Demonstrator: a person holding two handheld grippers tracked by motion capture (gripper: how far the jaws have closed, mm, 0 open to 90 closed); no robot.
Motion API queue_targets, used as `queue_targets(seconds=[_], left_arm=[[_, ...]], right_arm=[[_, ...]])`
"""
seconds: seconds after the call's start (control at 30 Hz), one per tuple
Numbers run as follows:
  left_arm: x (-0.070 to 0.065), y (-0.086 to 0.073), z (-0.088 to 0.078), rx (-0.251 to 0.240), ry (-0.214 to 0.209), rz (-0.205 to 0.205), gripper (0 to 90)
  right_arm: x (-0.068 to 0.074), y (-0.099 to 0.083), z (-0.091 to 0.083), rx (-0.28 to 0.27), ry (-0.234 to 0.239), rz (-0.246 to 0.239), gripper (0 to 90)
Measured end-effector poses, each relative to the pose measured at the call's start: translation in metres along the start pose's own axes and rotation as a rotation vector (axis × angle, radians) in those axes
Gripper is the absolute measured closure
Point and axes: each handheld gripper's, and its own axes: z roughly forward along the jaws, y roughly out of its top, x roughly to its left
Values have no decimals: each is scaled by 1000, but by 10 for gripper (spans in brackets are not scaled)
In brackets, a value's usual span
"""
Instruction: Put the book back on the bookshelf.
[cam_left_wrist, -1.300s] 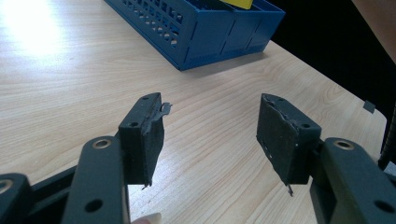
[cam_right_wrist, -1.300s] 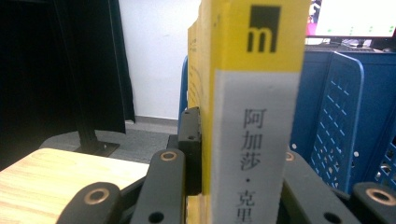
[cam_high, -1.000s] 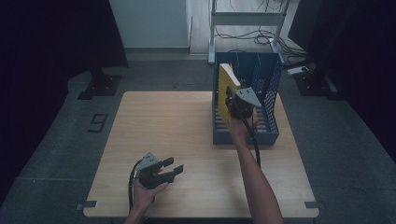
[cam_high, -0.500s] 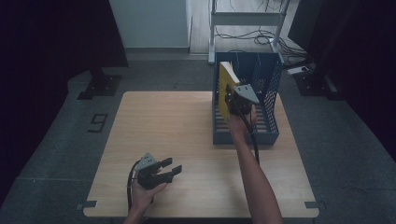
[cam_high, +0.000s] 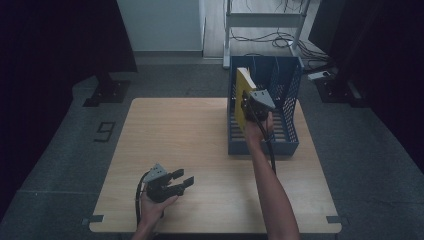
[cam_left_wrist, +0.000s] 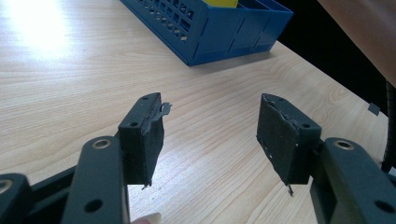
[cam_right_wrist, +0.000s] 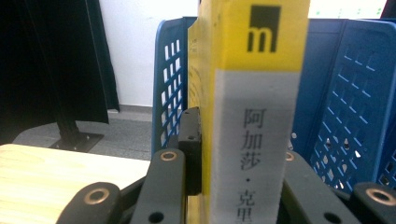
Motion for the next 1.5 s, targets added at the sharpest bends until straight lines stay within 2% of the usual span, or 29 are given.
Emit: queue_targets(seconds=[0.57,0.9,1.5], left_arm=[[0,1,-3,-5,3,1,412],[2,1,-5,-8,9,-4,412],[3,0,-5,-8,15,-7,413]], right_arm=[[5,-3,14,7,-15,-1,746],[14,-9,26,22,-22,-9,746],[14,-18,41,42,-33,5,746]])
